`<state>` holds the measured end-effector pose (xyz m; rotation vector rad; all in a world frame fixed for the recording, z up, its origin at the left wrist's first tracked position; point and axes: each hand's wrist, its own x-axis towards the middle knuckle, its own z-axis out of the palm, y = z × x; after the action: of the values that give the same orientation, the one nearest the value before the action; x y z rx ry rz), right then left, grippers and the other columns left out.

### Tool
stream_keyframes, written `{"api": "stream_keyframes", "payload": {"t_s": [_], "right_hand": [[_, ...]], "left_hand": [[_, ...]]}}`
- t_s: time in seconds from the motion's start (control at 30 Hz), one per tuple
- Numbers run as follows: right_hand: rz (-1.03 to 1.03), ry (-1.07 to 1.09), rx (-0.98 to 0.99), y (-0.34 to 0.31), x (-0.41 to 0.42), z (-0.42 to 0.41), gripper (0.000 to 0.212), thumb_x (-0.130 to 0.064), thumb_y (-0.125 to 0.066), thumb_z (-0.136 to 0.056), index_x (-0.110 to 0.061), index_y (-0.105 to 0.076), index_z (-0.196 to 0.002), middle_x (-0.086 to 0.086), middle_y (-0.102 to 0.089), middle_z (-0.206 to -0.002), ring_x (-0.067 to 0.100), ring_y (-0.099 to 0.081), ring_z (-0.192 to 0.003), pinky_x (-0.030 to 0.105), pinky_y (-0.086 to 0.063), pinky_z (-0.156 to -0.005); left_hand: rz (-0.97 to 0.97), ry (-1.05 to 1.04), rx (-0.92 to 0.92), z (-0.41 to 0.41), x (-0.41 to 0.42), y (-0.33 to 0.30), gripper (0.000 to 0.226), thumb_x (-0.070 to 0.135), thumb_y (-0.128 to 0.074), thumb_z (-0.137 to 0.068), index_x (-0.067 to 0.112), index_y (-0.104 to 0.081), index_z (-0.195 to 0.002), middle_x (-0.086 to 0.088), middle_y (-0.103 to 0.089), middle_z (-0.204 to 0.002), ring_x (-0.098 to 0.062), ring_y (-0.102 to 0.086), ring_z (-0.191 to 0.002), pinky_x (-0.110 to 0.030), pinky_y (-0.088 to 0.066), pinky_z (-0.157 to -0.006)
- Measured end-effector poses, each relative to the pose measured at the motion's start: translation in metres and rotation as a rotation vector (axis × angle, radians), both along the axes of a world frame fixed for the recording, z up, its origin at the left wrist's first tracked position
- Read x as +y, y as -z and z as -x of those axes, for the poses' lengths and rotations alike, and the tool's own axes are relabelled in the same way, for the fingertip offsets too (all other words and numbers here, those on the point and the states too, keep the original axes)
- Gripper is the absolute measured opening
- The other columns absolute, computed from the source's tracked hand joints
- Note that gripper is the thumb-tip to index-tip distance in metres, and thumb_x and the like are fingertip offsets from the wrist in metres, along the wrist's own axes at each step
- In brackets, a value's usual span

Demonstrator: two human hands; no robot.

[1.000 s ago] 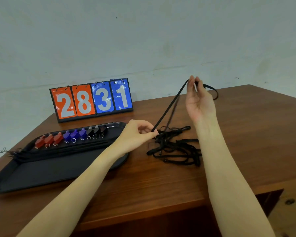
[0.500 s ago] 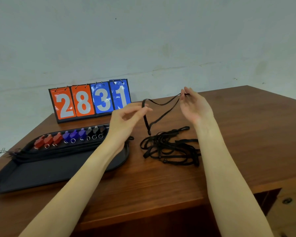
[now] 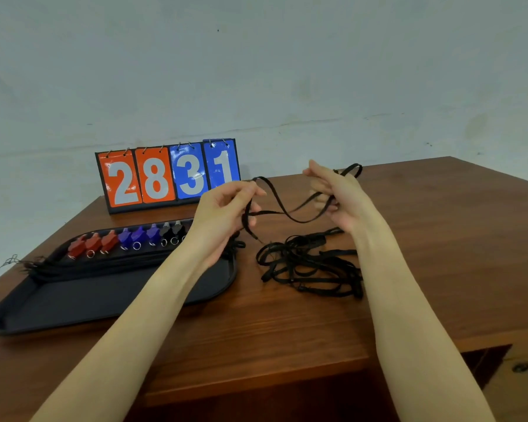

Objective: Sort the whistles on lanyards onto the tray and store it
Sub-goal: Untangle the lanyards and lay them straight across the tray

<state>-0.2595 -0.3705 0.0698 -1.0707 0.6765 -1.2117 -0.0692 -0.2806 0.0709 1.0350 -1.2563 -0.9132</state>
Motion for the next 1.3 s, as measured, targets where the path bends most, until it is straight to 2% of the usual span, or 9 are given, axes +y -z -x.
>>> {"api": "stream_keyframes", "payload": {"t_s": [0.13,0.27,0.47,0.6,0.67,0.73,0.93,1.17,1.3], "right_hand": [[-0.159,0.055,-0.191,0.004,-0.006,0.002,0.035,-0.028,-0.036,-0.103,-0.007,-0.059,-0.086,-0.009,-0.031,-0.042,0.004,-0.020,-0.033,0.017,-0.017,-0.032],[-0.281,0.169,-0.381,0.008,-0.014,0.015,0.036,-0.025,-0.032,-0.104,-0.006,-0.058,-0.089,-0.006,-0.041,-0.044,0.004,-0.028,-0.030,0.016,-0.020,-0.029],[-0.487,0.121,-0.740,0.012,-0.012,0.012,0.039,-0.025,-0.029,-0.105,0.001,-0.058,-0.097,0.002,-0.050,-0.046,0.007,-0.039,-0.031,0.015,-0.029,-0.032],[-0.571,0.175,-0.956,0.016,-0.015,0.018,0.032,-0.015,-0.034,-0.103,0.000,-0.044,-0.130,0.022,-0.062,-0.097,0.021,-0.063,-0.067,0.020,-0.050,-0.043],[-0.569,0.170,-0.793,0.014,-0.015,0.019,0.039,-0.007,-0.045,-0.098,-0.009,-0.039,-0.137,0.023,-0.034,-0.145,0.037,-0.056,-0.113,0.034,-0.060,-0.068],[-0.541,0.143,-0.528,0.009,-0.005,0.015,0.043,-0.001,-0.054,-0.093,-0.017,-0.044,-0.131,0.019,-0.010,-0.155,0.046,-0.036,-0.131,0.047,-0.054,-0.090],[0.072,0.379,0.777,0.005,0.002,0.003,0.025,-0.006,-0.054,-0.092,-0.005,-0.060,-0.117,0.015,-0.060,-0.129,0.019,-0.069,-0.090,0.037,-0.056,-0.087],[0.328,-0.130,0.766,0.003,0.018,-0.027,0.052,-0.042,-0.027,-0.103,-0.013,-0.070,-0.106,0.002,-0.072,-0.103,0.011,-0.063,-0.104,0.034,-0.037,-0.106],[0.312,-0.233,0.732,0.005,0.017,-0.028,0.055,-0.050,-0.033,-0.100,-0.015,-0.061,-0.067,0.000,-0.062,-0.058,0.007,-0.059,-0.059,0.031,-0.048,-0.083]], "left_hand": [[0.040,-0.198,-0.338,-0.011,0.000,0.000,0.013,0.021,-0.063,-0.089,0.017,-0.075,-0.091,0.002,-0.071,-0.082,-0.004,-0.060,-0.060,-0.015,-0.053,-0.067],[-0.130,-0.147,-0.357,-0.026,0.002,-0.007,0.010,0.020,-0.069,-0.084,0.016,-0.076,-0.088,0.003,-0.072,-0.087,-0.002,-0.063,-0.079,-0.016,-0.050,-0.068],[-0.318,0.142,-0.238,-0.025,0.005,-0.014,0.022,0.023,-0.057,-0.094,0.003,-0.066,-0.099,-0.013,-0.071,-0.079,-0.010,-0.051,-0.050,-0.018,-0.042,-0.045],[-0.329,0.201,-0.261,-0.025,0.001,-0.008,0.022,0.019,-0.049,-0.099,0.005,-0.061,-0.110,-0.005,-0.058,-0.070,-0.011,-0.045,-0.055,-0.024,-0.041,-0.058],[-0.284,0.225,-0.209,-0.024,0.000,-0.007,0.025,0.006,-0.046,-0.098,0.005,-0.059,-0.119,-0.007,-0.062,-0.079,-0.010,-0.049,-0.062,-0.026,-0.041,-0.064],[-0.240,0.223,-0.218,-0.021,-0.001,-0.005,0.033,-0.003,-0.045,-0.095,0.008,-0.058,-0.124,-0.009,-0.066,-0.091,-0.009,-0.055,-0.069,-0.024,-0.044,-0.067],[-0.026,0.078,-0.436,-0.008,-0.003,0.001,0.029,-0.001,-0.051,-0.094,0.010,-0.057,-0.120,-0.005,-0.074,-0.094,-0.011,-0.062,-0.069,-0.020,-0.049,-0.062],[0.042,0.008,-0.390,-0.005,-0.009,0.007,0.024,0.003,-0.055,-0.093,0.008,-0.054,-0.117,-0.001,-0.074,-0.083,-0.008,-0.059,-0.060,-0.019,-0.046,-0.057],[0.035,-0.023,-0.377,-0.006,-0.010,0.009,0.022,0.004,-0.057,-0.093,0.008,-0.056,-0.114,-0.001,-0.073,-0.080,-0.007,-0.059,-0.058,-0.018,-0.048,-0.058]]}}
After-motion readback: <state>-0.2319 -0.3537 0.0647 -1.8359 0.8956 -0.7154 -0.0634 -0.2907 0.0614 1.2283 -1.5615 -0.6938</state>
